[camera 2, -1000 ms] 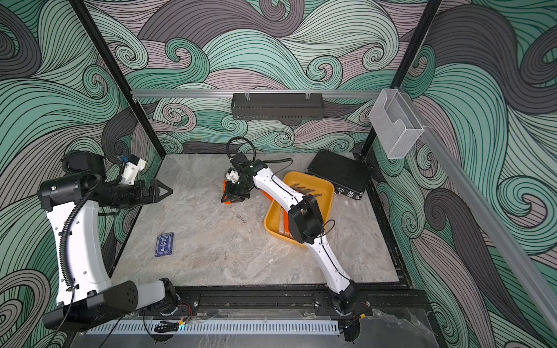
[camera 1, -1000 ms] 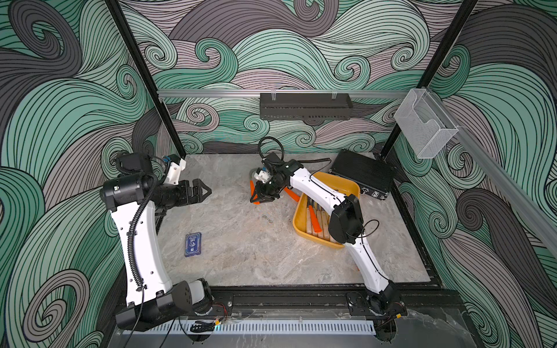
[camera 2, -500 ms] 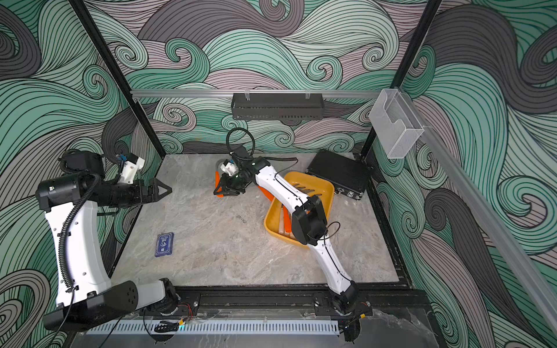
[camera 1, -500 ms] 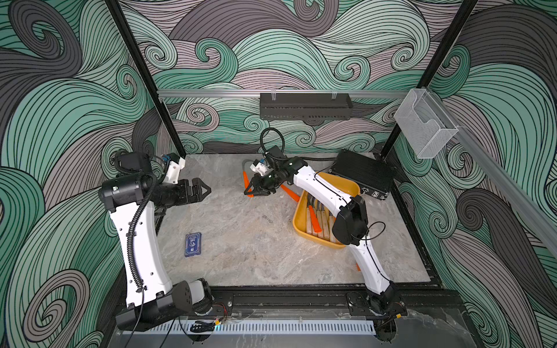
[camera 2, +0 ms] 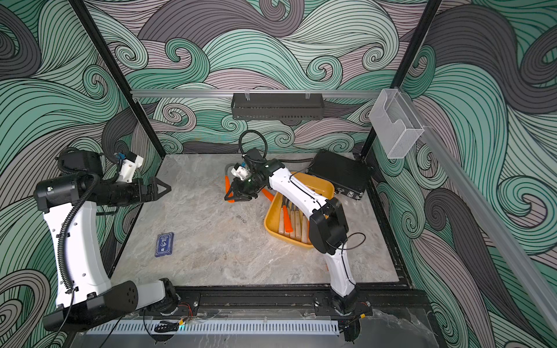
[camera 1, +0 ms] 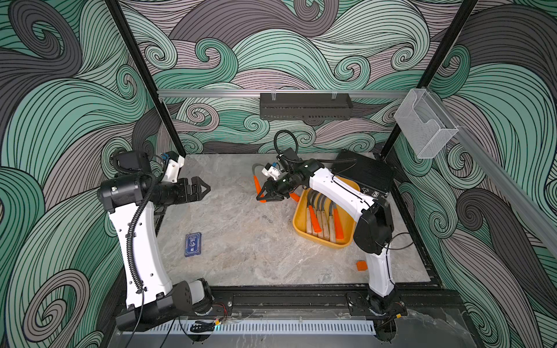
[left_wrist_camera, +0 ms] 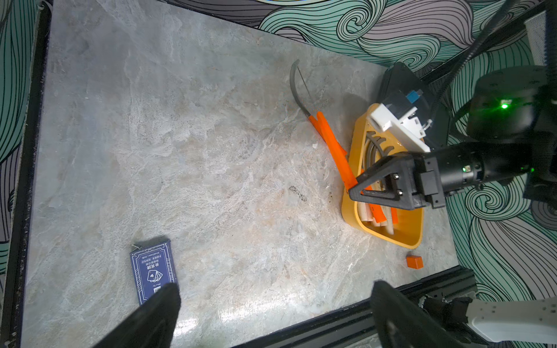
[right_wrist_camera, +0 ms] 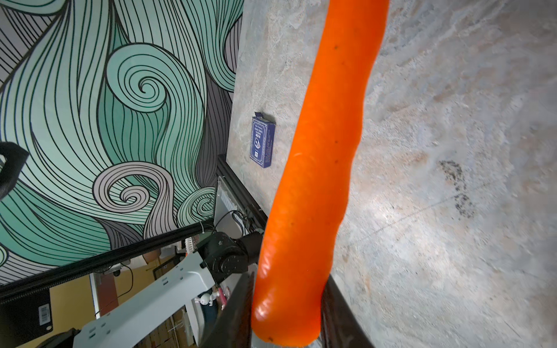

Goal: Put small sickles into storage boxes
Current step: Place the sickle in the storage box.

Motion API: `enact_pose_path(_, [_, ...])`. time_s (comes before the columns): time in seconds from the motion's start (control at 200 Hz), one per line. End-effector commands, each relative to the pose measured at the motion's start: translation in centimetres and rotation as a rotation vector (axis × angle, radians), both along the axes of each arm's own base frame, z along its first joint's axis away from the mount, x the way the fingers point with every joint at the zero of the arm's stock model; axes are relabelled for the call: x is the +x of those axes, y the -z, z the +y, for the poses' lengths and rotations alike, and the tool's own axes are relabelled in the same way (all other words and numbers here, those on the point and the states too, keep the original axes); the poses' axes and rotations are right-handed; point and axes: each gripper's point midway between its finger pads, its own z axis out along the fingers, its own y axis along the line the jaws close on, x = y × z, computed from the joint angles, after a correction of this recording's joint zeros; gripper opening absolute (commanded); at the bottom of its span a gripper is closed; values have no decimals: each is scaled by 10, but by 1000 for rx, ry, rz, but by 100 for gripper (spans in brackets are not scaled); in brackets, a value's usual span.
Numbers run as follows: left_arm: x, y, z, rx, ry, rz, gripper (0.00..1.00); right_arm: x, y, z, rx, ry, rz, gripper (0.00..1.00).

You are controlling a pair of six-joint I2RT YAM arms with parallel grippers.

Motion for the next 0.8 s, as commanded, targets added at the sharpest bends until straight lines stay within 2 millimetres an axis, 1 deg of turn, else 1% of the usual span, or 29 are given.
enact_pose_path(0.0, [-1, -14, 0, 11, -11, -50, 99, -6, -23, -21, 30, -8, -77, 12])
enact_pose_path(0.21, [-1, -14, 0, 8, -14, -52, 99, -23, -31, -61, 16, 31, -94, 12])
enact_pose_path(0.535, [-3, -15, -2, -4, -13, -56, 98, -44, -32, -125, -14, 137, -94, 12])
enact_pose_path(0.675, [-3, -16, -3, -6, -10, -60, 99, -54, -32, -146, -16, 186, -92, 12])
enact_pose_path(0.735, [-4, -16, -3, -7, -10, -61, 99, -57, -34, -153, -12, 204, -96, 12])
enact_pose_path(0.796, [-3, -16, -4, -11, -7, -61, 99, -61, -32, -160, -20, 219, -91, 12])
